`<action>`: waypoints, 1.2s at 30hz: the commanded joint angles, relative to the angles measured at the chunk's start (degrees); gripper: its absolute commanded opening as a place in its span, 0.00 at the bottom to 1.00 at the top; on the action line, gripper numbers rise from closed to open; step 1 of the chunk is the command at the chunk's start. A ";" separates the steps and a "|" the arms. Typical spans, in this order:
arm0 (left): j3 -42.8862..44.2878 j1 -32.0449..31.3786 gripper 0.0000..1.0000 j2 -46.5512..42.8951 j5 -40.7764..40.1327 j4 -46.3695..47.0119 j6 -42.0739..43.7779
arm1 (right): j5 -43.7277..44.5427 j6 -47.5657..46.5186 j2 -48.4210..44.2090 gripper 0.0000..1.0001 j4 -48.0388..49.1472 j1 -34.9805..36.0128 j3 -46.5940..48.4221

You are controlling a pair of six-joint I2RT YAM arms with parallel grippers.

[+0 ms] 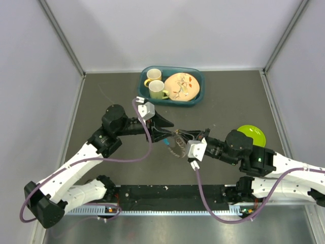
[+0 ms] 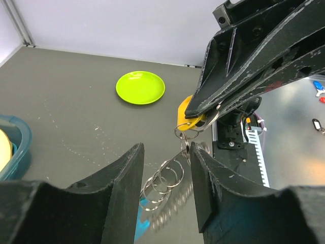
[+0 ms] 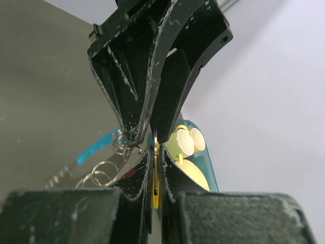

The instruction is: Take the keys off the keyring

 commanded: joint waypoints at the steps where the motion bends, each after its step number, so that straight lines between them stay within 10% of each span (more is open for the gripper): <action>1: 2.67 -1.96 0.46 0.59 -2.75 -1.34 3.46 | -0.65 1.08 -0.36 0.00 5.99 0.38 3.18; 36: 3.90 -3.99 0.25 0.85 -5.04 0.41 2.32 | 0.40 2.58 -0.45 0.00 6.78 0.38 2.39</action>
